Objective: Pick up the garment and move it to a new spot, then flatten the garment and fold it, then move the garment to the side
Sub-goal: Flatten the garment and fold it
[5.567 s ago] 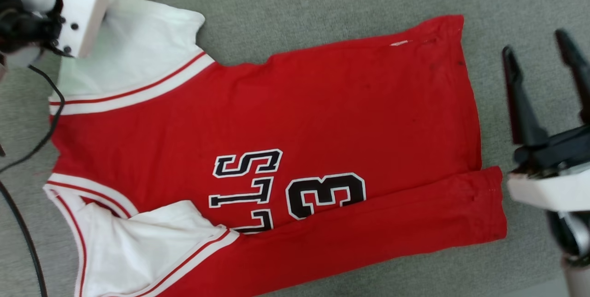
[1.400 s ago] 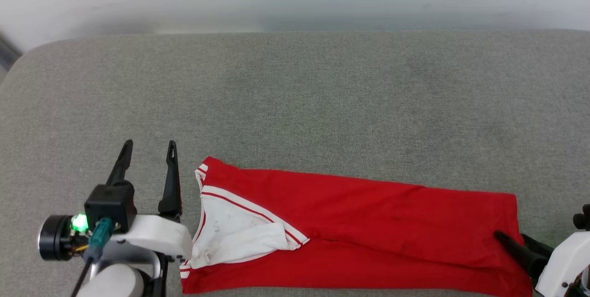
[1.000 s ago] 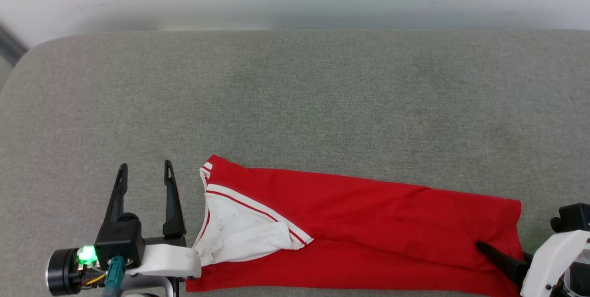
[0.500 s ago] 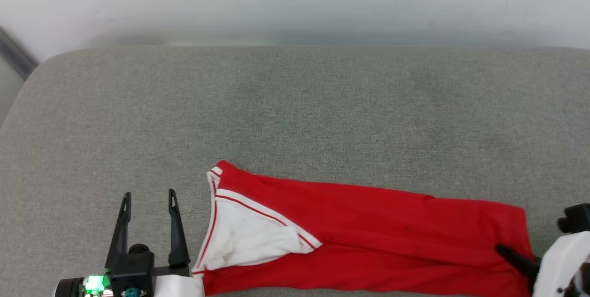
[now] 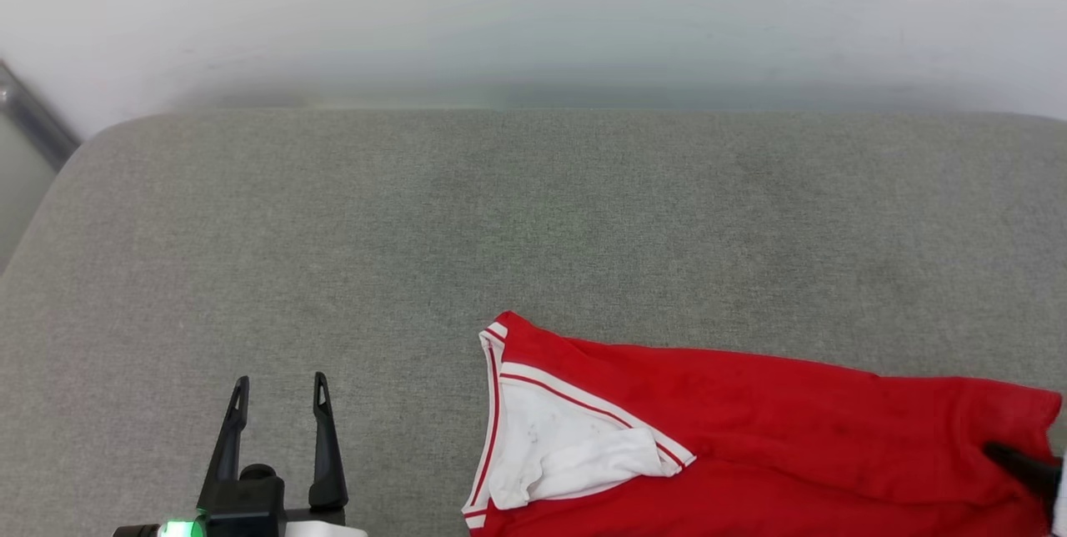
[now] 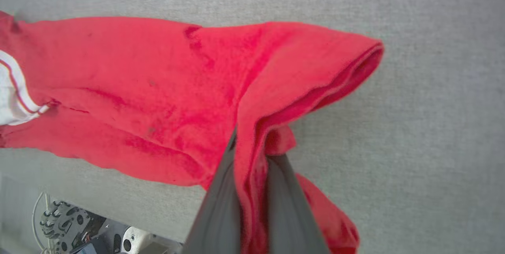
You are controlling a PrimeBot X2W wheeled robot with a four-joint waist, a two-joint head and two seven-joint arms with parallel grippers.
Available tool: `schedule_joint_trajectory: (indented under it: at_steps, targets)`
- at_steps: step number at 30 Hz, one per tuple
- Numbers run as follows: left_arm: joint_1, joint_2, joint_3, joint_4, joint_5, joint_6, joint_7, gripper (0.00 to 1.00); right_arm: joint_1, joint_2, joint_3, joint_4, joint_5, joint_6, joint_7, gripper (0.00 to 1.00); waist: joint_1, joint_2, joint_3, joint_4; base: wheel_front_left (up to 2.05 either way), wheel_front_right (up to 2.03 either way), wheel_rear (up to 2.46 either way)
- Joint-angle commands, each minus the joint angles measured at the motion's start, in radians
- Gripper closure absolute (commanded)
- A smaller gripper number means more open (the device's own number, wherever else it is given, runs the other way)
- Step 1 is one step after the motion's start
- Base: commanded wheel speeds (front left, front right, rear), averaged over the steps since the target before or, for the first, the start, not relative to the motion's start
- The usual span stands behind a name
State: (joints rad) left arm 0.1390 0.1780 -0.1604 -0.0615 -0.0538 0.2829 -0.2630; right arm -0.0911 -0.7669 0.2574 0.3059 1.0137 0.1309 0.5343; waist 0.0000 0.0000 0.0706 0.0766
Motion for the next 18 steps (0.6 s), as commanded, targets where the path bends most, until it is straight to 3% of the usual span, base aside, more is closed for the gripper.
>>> schedule_joint_trajectory:
  at_steps: [1,10,18]
  targets:
    - [0.008,-0.007,0.004,0.002,0.006,-0.008,-0.002,0.00,0.019,0.014,0.000,-0.041,0.022,0.000,0.013,1.00,0.0000,0.0000,-0.003,0.001,0.00,0.00,0.00]
    - [-0.007,-0.032,0.026,0.009,0.018,-0.043,-0.002,0.00,-0.061,0.063,0.076,-0.328,-0.008,0.000,0.114,1.00,0.0000,0.0000,0.016,0.011,0.00,0.00,0.00]
    - [-0.052,-0.052,0.033,0.017,0.029,-0.071,-0.002,0.00,-0.273,0.192,0.300,-0.378,-0.114,0.000,0.189,1.00,0.0000,0.0000,0.054,0.036,0.00,0.00,0.00]
